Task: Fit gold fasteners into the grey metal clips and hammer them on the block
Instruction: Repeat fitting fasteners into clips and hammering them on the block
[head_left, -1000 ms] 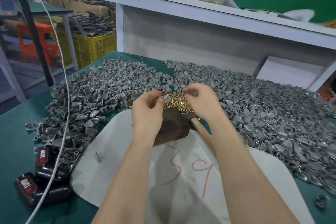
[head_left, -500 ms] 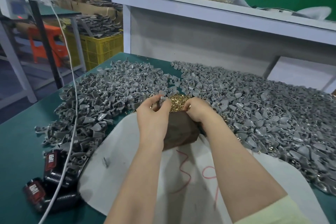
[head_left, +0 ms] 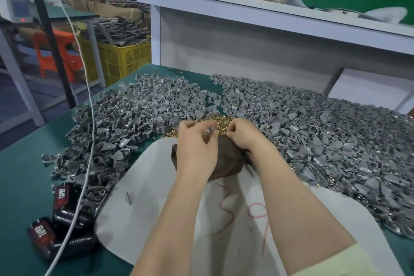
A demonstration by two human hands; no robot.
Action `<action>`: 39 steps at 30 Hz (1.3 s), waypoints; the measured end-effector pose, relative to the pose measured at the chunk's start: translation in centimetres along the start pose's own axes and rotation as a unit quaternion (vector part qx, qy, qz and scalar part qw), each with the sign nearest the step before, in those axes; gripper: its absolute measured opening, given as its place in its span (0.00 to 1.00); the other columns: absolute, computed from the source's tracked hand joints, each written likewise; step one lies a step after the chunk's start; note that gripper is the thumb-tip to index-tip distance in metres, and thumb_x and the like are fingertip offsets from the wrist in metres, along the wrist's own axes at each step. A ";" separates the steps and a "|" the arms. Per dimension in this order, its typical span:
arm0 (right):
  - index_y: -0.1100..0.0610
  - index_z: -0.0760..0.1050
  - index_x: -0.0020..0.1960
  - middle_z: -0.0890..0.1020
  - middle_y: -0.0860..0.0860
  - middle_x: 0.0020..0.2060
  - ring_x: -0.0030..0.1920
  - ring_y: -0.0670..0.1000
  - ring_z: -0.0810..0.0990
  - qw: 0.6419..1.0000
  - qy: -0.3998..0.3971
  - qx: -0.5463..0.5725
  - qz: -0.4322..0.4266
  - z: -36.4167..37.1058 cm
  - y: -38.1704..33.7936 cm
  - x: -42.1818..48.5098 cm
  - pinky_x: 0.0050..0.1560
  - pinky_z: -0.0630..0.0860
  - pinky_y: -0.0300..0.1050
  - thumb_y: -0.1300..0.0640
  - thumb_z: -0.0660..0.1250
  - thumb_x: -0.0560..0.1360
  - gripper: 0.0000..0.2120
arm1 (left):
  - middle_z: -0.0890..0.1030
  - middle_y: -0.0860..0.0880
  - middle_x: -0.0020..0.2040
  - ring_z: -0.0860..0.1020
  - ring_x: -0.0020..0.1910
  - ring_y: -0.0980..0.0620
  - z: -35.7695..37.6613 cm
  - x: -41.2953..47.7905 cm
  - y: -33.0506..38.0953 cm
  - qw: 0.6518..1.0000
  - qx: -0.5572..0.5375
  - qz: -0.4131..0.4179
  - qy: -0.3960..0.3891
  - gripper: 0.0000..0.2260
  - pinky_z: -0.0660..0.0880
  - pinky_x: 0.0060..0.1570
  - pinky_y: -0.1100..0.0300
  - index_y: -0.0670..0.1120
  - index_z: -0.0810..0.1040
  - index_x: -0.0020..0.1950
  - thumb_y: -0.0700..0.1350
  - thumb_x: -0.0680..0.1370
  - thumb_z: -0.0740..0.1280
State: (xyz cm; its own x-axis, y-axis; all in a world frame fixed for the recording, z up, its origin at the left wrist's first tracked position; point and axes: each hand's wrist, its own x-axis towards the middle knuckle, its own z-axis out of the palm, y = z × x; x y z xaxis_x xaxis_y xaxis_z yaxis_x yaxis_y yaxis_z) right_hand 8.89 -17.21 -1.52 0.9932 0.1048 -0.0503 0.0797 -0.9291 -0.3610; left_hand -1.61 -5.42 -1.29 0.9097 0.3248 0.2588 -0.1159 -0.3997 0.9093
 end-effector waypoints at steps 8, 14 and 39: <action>0.49 0.76 0.39 0.80 0.47 0.40 0.45 0.49 0.79 0.958 0.077 0.271 -0.046 -3.1 0.0 -3.6 0.53 0.76 0.46 0.63 0.68 0.74 0.10 | 0.82 0.54 0.51 0.74 0.58 0.49 0.2 -0.5 -0.5 0.982 0.187 0.007 -0.039 0.14 0.64 0.58 0.52 0.54 0.78 0.55 0.38 0.77 0.61; 0.49 0.78 0.40 0.82 0.46 0.41 0.45 0.45 0.80 0.956 0.064 0.268 -0.105 -2.6 -0.3 -7.0 0.49 0.77 0.38 0.65 0.70 0.72 0.11 | 0.78 0.52 0.56 0.71 0.61 0.48 -0.1 -0.3 -0.4 0.969 0.243 0.000 -0.038 0.11 0.61 0.56 0.52 0.55 0.76 0.57 0.46 0.76 0.66; 0.54 0.76 0.44 0.76 0.49 0.40 0.43 0.49 0.74 0.991 0.082 0.029 -0.101 -1.1 0.3 -9.1 0.45 0.70 0.41 0.58 0.68 0.75 0.02 | 0.77 0.51 0.54 0.70 0.59 0.46 0.1 -0.3 -0.8 0.965 0.262 -0.006 -0.010 0.04 0.55 0.48 0.55 0.53 0.80 0.48 0.47 0.77 0.65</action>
State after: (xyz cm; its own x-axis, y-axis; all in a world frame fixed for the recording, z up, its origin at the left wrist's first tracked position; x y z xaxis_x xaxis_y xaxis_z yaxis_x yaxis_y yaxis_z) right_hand 0.00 -18.83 -0.10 0.9583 0.2227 0.1792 0.2780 -0.8723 -0.4022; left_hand -1.79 -5.26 -2.10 0.9176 0.3184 0.2381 0.1081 -0.7761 0.6212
